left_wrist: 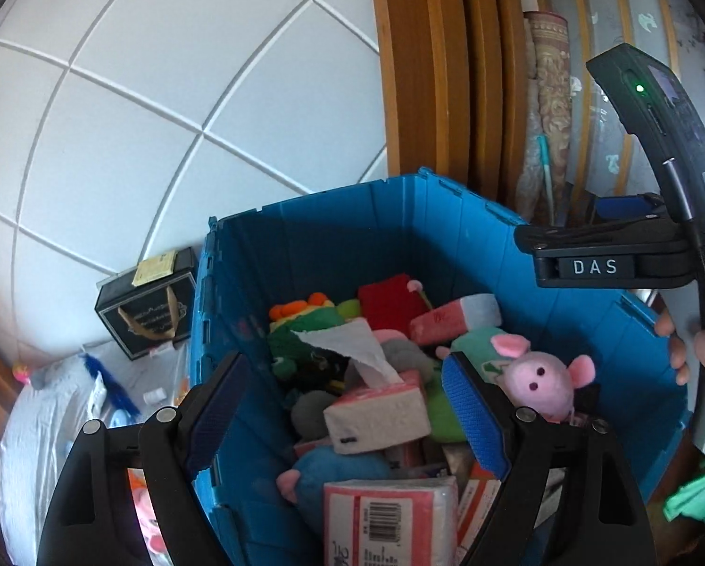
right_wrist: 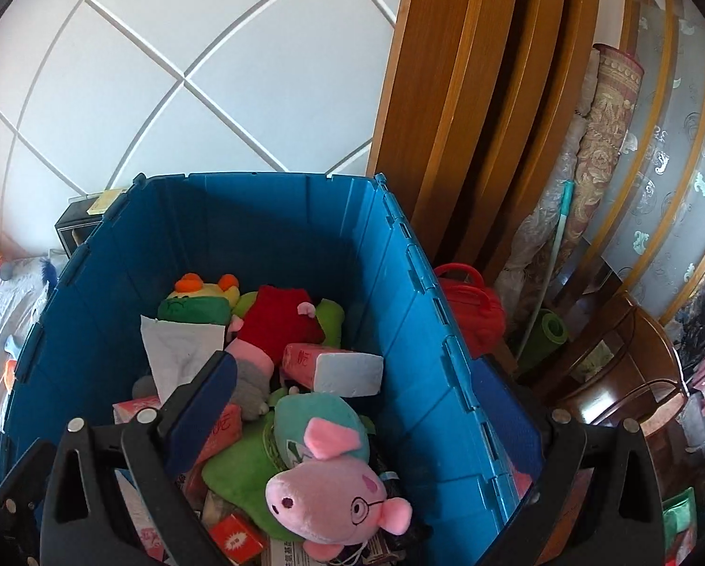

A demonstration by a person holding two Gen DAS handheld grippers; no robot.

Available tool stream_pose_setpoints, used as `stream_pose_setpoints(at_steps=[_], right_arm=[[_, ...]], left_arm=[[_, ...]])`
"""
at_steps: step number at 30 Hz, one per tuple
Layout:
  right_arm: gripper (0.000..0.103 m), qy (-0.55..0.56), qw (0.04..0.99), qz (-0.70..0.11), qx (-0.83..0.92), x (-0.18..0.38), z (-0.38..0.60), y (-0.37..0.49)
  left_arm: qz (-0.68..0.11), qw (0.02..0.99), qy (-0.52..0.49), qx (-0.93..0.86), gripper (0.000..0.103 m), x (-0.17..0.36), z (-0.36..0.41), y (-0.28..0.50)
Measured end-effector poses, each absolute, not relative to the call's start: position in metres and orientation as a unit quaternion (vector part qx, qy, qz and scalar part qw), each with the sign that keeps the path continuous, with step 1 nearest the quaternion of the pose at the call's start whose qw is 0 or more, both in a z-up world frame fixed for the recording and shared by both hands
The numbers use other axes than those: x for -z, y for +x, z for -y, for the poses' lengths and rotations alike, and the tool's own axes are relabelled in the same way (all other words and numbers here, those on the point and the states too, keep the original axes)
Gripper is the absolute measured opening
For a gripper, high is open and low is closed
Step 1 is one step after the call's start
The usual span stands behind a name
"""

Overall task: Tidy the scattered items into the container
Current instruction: 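Open both grippers to drop the duck plush and tissue pack into the crate, then move both grippers back over the bed toward the orange-pink pig plush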

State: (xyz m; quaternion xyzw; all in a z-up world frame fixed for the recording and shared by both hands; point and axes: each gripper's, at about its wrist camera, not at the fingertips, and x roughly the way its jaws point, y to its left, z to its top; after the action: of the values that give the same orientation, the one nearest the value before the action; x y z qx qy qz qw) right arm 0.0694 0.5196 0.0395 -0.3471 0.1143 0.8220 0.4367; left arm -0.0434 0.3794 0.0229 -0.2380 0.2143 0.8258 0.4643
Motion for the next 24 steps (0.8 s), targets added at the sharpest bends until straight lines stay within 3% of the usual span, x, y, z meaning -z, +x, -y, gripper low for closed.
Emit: stream_pose_setpoints(at_steps=[11,15,24], right_arm=[[0.101,-0.287,0.45,-0.094,-0.841,-0.08,-0.422,0.078],[0.102,-0.238,0.439,-0.098,-0.861,-0.088,-0.363,0.073],[0.103,-0.163,0.379,-0.125,-0.902,-0.061,-0.235,0.016]], left_arm=[[-0.196,0.469,-0.225,-0.831,0.09,-0.035,-0.313,-0.065],[-0.188,0.452,-0.212,-0.846,0.1,-0.034,-0.259,-0.091],[-0.2,0.38,-0.229,-0.874,0.102,0.008,-0.108,-0.185]])
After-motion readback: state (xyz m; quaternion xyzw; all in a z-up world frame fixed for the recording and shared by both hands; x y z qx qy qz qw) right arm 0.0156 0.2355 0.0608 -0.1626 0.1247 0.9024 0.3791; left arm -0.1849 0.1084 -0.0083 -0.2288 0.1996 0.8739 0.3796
